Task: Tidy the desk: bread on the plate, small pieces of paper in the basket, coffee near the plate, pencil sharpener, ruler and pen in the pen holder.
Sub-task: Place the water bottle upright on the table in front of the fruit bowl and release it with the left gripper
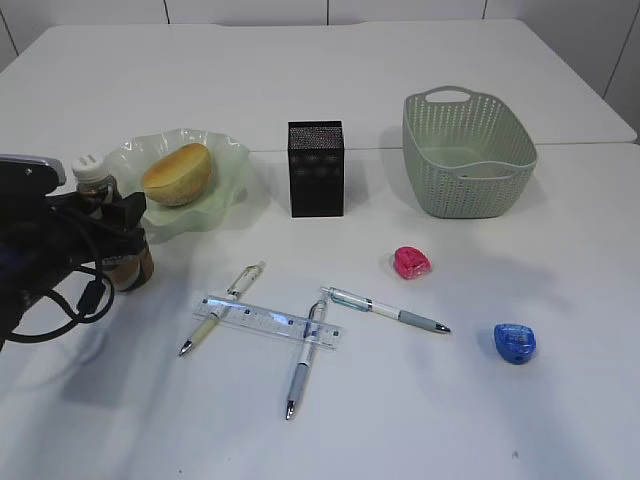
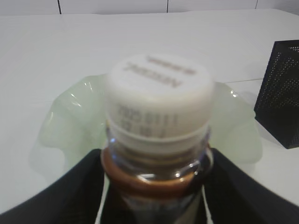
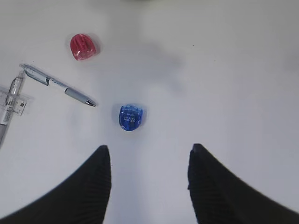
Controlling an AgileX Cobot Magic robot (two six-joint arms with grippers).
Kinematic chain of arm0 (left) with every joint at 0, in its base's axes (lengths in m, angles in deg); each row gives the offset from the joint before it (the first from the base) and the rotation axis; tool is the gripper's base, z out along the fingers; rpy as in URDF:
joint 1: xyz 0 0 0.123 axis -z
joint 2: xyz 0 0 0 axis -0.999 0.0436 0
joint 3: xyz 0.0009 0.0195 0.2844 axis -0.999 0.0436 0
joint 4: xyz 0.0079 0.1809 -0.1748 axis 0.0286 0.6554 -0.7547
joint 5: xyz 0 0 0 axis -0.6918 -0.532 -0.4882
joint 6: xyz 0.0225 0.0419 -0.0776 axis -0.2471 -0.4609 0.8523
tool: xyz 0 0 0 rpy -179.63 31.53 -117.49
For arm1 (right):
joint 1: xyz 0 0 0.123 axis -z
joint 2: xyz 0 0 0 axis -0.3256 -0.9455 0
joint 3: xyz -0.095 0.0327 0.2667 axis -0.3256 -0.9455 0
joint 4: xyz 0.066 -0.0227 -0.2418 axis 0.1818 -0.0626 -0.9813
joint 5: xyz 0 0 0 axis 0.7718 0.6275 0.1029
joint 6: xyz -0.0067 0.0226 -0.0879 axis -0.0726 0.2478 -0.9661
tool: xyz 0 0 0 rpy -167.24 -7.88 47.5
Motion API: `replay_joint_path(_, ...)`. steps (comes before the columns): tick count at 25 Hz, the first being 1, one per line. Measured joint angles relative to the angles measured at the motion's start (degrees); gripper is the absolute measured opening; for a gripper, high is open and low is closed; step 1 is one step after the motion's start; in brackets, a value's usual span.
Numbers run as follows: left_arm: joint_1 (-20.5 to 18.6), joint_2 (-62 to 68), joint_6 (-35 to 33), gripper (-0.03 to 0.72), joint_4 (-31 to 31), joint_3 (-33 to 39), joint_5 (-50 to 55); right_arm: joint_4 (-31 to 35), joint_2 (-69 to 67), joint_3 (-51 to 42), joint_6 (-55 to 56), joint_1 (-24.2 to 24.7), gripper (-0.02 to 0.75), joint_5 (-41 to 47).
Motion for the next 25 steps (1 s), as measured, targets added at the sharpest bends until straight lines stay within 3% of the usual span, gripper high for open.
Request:
replay_joint_path(13, 0.0, -8.0, -1.7, 0.478, 0.2, 0.0, 1.5, -0.1, 0.0, 0.0, 0.0, 0.0, 0.426, 0.0)
replay_joint_path(21, 0.0, -16.9, -2.2, 0.478, 3.3, 0.0, 12.4, -1.7, 0.0, 0.0, 0.0, 0.0, 0.426, 0.0)
replay_joint_path(25, 0.0, -21.2, -6.0, 0.478, 3.3, 0.0, 16.8, -3.6, 0.0, 0.0, 0.0, 0.0, 0.426, 0.0)
